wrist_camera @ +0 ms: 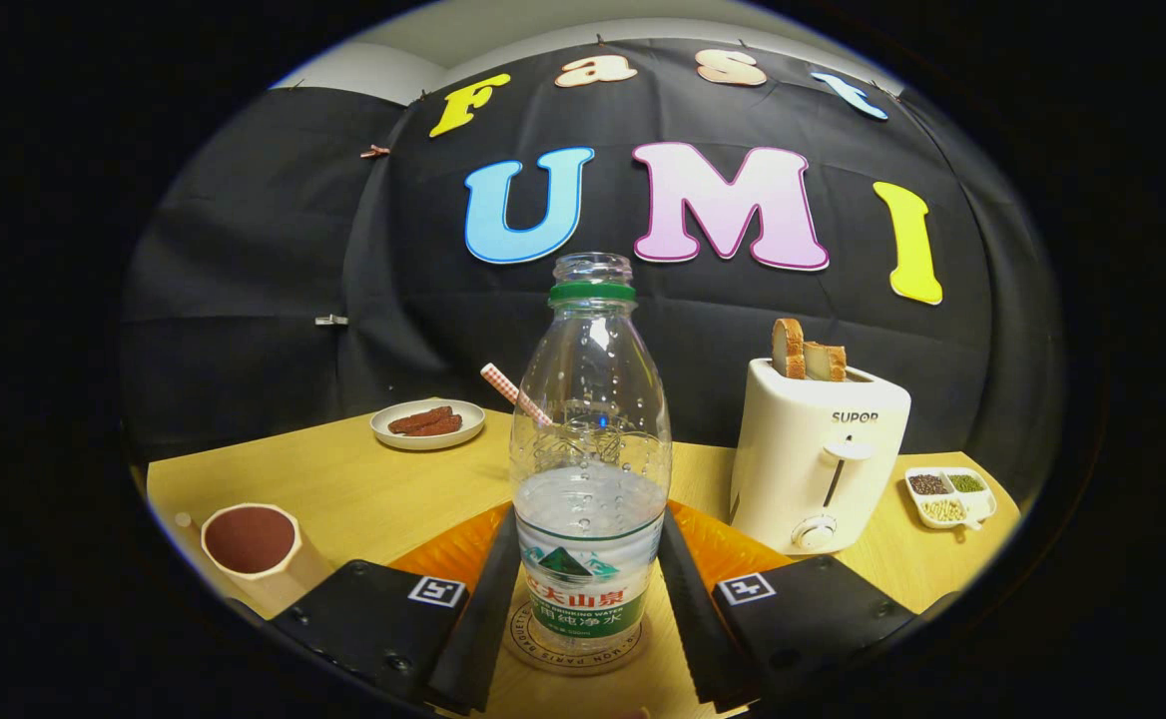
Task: Take the bottle from table, then pour the juice into the cup, finally place the bottle on the coaster
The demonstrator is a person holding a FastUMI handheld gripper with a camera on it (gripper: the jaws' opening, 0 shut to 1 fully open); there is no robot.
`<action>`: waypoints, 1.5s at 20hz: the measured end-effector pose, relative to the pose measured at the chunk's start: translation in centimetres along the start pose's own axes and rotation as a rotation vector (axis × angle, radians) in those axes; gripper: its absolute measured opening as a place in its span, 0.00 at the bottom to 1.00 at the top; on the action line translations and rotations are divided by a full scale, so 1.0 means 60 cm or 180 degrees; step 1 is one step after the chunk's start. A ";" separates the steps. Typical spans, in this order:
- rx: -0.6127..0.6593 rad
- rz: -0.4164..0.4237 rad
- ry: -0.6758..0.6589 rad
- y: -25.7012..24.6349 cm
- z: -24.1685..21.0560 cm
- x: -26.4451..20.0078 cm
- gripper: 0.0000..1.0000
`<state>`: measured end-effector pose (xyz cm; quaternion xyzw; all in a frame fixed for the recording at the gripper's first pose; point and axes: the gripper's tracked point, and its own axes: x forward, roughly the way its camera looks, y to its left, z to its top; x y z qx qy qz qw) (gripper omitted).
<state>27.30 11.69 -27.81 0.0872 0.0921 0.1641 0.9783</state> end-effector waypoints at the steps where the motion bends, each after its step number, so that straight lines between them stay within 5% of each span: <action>1: -0.0012 0.0013 0.0004 0.001 -0.001 0.000 0.77; 4: -0.0046 0.0040 0.0058 0.005 -0.011 -0.003 0.80; 6: -0.0062 0.0048 0.0072 0.007 -0.013 -0.005 1.00; 30: -0.0076 -0.0081 -0.0005 0.019 0.069 -0.139 0.98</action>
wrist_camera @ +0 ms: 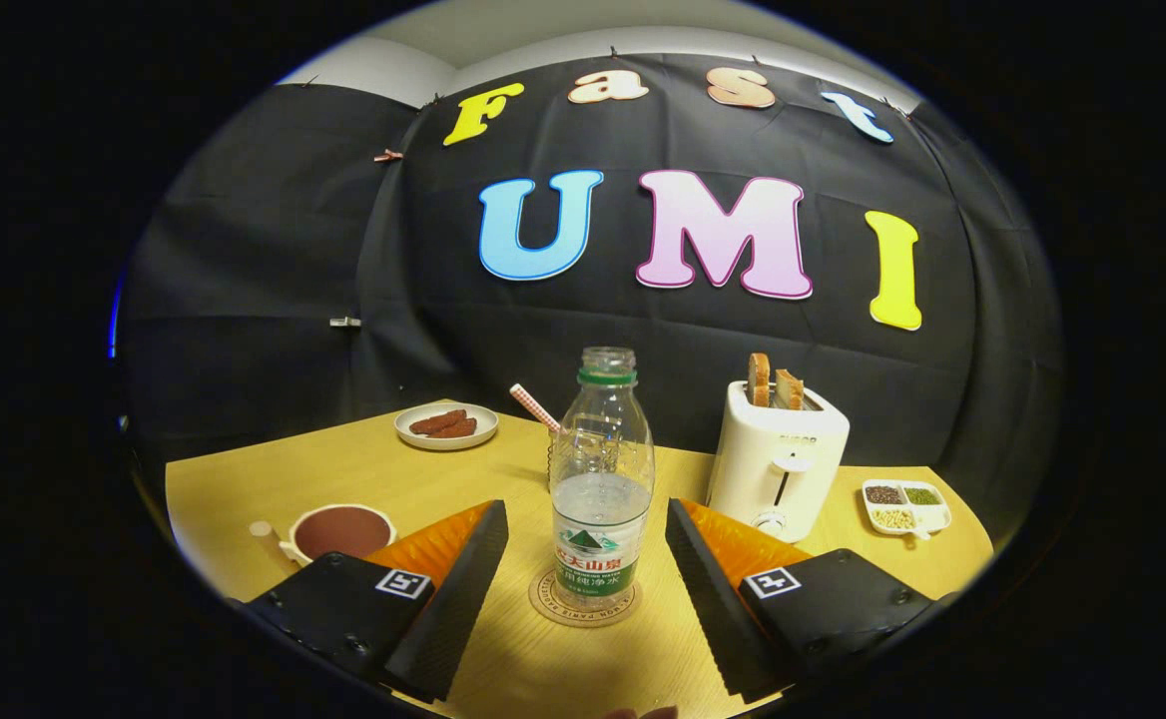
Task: Take the bottle from table, then pour the juice into the cup, finally place the bottle on the coaster
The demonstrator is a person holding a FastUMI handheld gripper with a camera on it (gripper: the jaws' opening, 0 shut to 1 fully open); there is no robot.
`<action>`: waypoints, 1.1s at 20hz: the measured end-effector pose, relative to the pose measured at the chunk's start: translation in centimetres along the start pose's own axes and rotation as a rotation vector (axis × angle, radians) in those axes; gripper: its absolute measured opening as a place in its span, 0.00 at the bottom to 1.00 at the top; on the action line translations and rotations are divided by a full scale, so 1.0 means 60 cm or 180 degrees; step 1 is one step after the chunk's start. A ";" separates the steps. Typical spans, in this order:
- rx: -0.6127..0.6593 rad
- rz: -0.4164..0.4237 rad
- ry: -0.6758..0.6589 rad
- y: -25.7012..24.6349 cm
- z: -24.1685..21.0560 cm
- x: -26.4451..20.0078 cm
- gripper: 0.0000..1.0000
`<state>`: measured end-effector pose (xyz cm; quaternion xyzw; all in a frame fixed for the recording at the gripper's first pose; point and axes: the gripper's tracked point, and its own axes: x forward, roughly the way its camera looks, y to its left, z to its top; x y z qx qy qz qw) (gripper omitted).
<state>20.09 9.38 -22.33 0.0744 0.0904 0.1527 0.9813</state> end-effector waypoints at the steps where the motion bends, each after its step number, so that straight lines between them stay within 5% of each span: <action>1: -0.0013 -0.0021 0.0017 0.001 0.008 -0.011 0.98; 22: -0.0318 -0.0556 -0.0134 -0.009 0.291 -0.256 0.97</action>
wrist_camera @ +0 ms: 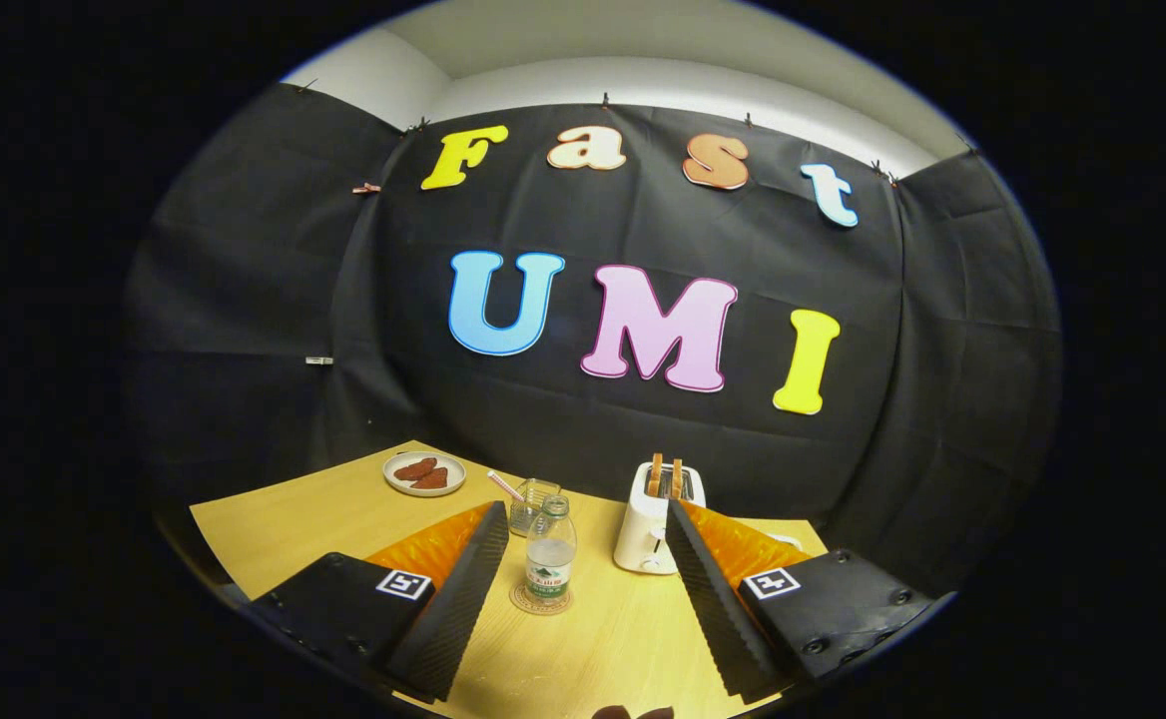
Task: Take the bottle from table, then pour the juice into the cup, finally place the bottle on the coaster
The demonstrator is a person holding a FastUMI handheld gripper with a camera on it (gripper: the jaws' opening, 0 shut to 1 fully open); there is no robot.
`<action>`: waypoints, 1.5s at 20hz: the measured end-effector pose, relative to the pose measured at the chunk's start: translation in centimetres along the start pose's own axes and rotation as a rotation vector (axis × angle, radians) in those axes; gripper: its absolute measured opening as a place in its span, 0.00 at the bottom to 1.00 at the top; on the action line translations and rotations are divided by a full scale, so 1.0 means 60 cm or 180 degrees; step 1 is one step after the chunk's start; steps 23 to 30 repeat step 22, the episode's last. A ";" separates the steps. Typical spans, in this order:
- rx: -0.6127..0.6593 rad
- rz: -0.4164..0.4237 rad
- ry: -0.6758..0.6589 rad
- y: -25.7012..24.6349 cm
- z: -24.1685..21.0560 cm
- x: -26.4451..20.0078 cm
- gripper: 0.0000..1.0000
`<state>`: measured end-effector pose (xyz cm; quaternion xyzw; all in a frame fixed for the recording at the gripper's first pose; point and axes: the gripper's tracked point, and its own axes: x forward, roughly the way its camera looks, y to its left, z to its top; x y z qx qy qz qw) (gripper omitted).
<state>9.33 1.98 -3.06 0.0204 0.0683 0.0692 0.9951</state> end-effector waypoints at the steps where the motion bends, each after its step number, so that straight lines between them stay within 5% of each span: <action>1: -0.0003 0.0027 -0.0005 0.007 0.007 -0.012 0.97; 30: -0.0004 0.0042 -0.0116 0.020 0.041 -0.076 0.97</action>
